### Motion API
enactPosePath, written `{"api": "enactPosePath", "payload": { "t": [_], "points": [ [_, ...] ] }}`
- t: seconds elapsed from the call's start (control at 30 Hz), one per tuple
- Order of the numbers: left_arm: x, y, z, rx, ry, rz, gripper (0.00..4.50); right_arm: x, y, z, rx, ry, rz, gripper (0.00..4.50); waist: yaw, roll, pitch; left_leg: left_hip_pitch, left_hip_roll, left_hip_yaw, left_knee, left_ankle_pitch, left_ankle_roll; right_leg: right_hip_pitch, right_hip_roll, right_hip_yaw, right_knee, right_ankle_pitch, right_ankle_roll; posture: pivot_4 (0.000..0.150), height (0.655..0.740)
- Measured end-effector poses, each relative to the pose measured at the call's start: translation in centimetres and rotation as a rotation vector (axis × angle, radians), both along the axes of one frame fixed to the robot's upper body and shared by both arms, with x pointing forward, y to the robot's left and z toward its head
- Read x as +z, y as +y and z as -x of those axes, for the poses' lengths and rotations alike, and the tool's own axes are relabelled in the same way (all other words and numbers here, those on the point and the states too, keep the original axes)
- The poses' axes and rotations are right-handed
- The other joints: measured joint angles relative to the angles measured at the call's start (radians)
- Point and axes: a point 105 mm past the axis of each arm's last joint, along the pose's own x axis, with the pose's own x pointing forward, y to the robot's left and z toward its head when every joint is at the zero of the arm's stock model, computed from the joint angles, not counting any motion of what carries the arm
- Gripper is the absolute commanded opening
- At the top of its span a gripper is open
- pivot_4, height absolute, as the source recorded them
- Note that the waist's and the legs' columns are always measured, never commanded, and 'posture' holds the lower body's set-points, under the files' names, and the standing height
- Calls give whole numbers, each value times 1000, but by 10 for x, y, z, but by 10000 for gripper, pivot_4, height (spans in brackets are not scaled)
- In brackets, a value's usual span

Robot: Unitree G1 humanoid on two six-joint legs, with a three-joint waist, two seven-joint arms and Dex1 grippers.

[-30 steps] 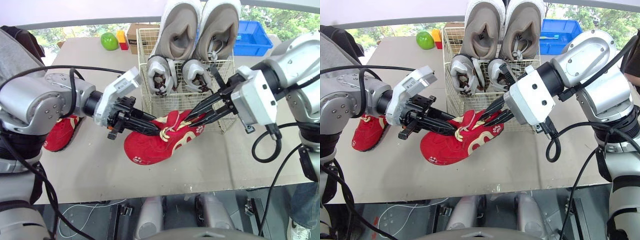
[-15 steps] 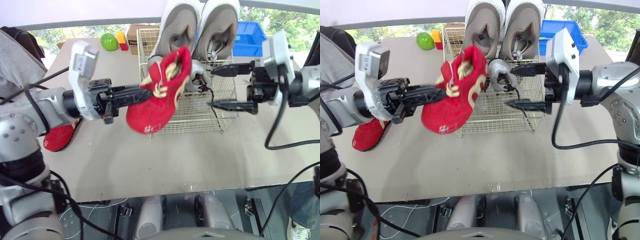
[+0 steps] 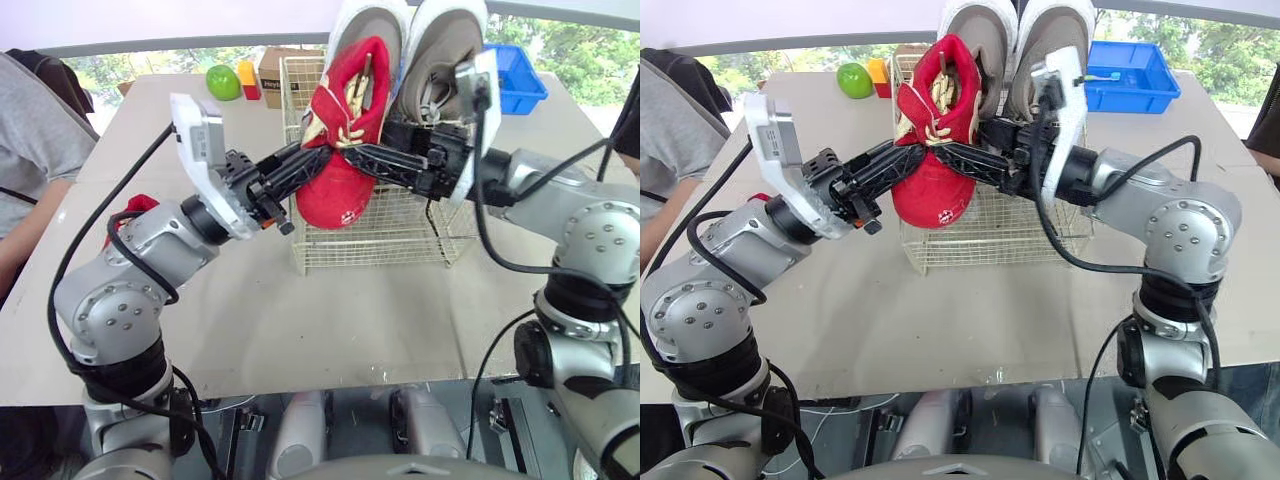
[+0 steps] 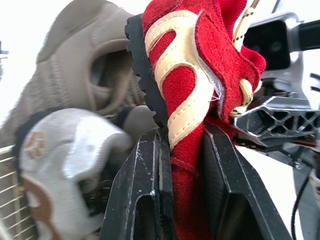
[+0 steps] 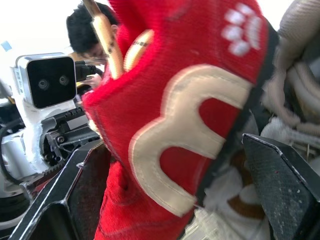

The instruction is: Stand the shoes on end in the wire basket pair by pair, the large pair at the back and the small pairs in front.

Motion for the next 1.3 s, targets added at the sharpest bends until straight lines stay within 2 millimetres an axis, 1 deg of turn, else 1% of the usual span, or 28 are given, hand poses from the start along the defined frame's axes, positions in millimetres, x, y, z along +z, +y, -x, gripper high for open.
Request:
{"api": "enactPosePath", "payload": {
  "t": [0.13,0.2,0.3,0.37,0.47,0.53,0.6,0.63,0.67,0.7,0.87,0.97,1.0,1.03,1.07,1.1,1.13,1.17,1.2,1.3],
  "points": [
    [0,-1,3,-28,19,19,4842,3,-8,7,47,7,-22,39691,-8,0,0,1,0,-1,0,0,0,0,2,1,1,0,0,1500,7400],
    [1,-2,6,-46,24,21,4841,2,-12,11,73,10,-17,39691,-8,0,0,1,1,0,0,0,0,0,3,0,0,0,0,1500,7400],
    [2,-2,8,-55,27,20,4841,0,-15,12,83,20,-17,39691,-7,0,0,1,1,0,0,0,0,0,3,1,0,0,0,1500,7400],
    [2,-2,8,-60,30,18,4841,2,-16,12,87,14,-25,39691,-7,0,0,1,1,0,0,0,0,0,3,1,0,0,0,1500,7400],
    [-1,0,8,-55,37,13,4841,1,-13,10,97,30,-30,31070,-7,0,0,1,1,0,0,0,0,0,3,1,0,0,0,1500,7400],
    [-1,1,8,-45,33,10,4840,2,-9,10,105,35,-30,20058,-7,0,0,1,1,0,0,0,0,0,2,1,0,0,0,1500,7400],
    [0,1,7,-38,28,7,4839,3,-9,10,105,34,-31,10963,-5,0,0,0,1,0,0,0,0,0,2,1,-1,0,0,1500,7400],
    [0,2,7,-33,23,4,4838,3,-8,10,102,37,-30,7445,-4,0,0,0,0,0,0,0,0,0,2,1,-1,0,0,1500,7400],
    [1,2,7,-31,19,4,4837,2,-8,9,98,41,-31,2445,-4,0,0,0,0,0,0,0,0,0,2,1,-1,0,0,1500,7400],
    [1,2,6,-26,14,4,4827,2,-8,8,95,44,-29,0,-4,0,0,0,0,0,0,0,0,0,2,1,-1,0,0,1500,7400],
    [1,1,5,-17,-2,-2,4583,2,-9,7,83,34,-25,0,-5,0,0,0,0,0,-1,0,0,0,2,1,-1,0,0,1500,7400],
    [2,0,5,-31,1,20,4583,6,-9,8,72,-6,-19,0,-5,0,0,0,1,0,-1,0,0,0,2,1,-1,0,0,1500,7400],
    [3,0,6,-52,13,44,14716,8,-10,10,69,-32,-17,0,-4,0,0,0,1,-1,-1,0,0,0,2,1,-2,0,0,1500,7400],
    [4,-2,9,-86,25,63,20324,12,-12,11,61,-62,-21,0,-5,0,0,0,1,-1,-1,0,0,0,2,1,-2,0,0,1500,7400],
    [4,-3,9,-91,26,66,20324,12,-12,11,60,-65,-21,0,-5,0,0,0,1,-1,-1,0,0,0,2,1,-2,0,0,1500,7400],
    [5,-4,11,-108,35,75,27125,14,-13,11,55,-79,-23,0,-5,0,0,0,1,-1,-1,0,0,0,2,1,-2,0,0,1500,7400],
    [5,-4,12,-110,41,76,30480,15,-15,11,51,-84,-18,0,-5,0,0,0,1,-1,-1,0,0,0,2,1,-2,0,0,1500,7400],
    [5,-4,12,-110,51,76,36695,18,-21,10,31,-98,-15,0,-4,0,0,0,1,-1,-1,0,0,0,2,1,-2,-1,0,1500,7400],
    [4,-4,12,-113,56,73,39549,20,-24,10,18,-108,-18,0,-4,0,0,0,1,-1,-1,0,0,0,2,1,-2,-1,-1,1500,7400],
    [-6,-2,18,-127,98,32,39549,26,-40,9,-29,-144,-3,0,-5,0,0,0,1,-1,-3,0,0,0,2,2,-3,-2,-3,1500,7400]
  ]
}}
